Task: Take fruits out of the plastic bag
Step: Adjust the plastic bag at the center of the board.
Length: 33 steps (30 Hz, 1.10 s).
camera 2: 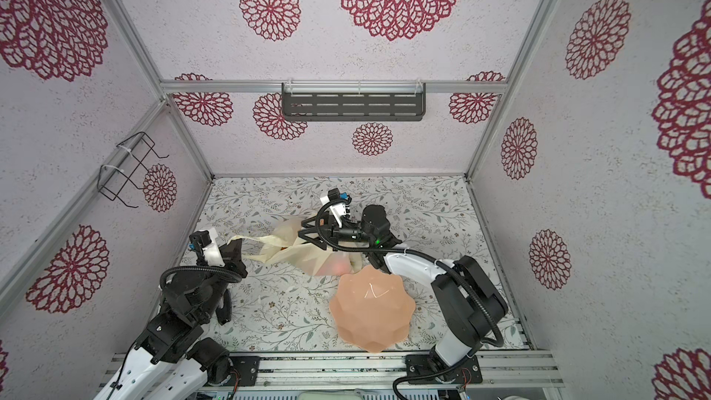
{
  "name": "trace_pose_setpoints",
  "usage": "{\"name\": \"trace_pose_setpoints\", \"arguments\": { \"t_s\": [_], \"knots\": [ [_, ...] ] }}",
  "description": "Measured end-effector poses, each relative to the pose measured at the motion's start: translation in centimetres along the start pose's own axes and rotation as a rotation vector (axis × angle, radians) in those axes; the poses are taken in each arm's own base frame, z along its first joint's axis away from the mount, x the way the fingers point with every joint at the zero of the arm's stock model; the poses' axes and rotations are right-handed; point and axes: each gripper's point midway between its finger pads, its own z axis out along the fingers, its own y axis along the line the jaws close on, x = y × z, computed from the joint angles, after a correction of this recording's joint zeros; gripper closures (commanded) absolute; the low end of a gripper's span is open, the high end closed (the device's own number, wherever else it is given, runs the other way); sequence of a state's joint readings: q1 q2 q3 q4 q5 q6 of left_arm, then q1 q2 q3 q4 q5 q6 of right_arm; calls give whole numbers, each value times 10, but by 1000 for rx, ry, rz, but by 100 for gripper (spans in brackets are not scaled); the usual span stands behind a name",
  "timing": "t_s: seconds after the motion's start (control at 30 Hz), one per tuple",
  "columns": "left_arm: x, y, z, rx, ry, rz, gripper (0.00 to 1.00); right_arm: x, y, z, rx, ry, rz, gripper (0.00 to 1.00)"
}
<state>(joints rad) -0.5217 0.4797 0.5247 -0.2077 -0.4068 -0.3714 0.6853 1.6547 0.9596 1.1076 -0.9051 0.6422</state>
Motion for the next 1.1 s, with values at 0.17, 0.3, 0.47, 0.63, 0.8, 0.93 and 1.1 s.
{"name": "trace_pose_setpoints", "arguments": {
  "t_s": [0.17, 0.3, 0.47, 0.63, 0.8, 0.93, 1.1],
  "knots": [
    [10, 10, 2, -61, 24, 8, 100, -6, -14, 12, -75, -67, 103, 14],
    [2, 23, -2, -145, 20, 23, 100, -15, -24, 18, -66, -72, 147, 17],
    [-29, 31, -6, -229, -31, 34, 100, -38, -28, 31, -32, -50, 114, 56],
    [-46, 24, 1, -238, -47, 75, 100, -34, -28, 35, 104, 91, 15, 75],
    [-55, 11, 12, -203, -38, 139, 100, -28, -1, 47, 218, 291, -191, 82],
    [-62, -1, 20, -163, -37, 159, 100, -4, 21, 53, 250, 446, -294, 87],
    [-61, -4, 21, -145, -34, 160, 100, 42, 18, 52, 325, 609, -330, 88]
  ]
}}
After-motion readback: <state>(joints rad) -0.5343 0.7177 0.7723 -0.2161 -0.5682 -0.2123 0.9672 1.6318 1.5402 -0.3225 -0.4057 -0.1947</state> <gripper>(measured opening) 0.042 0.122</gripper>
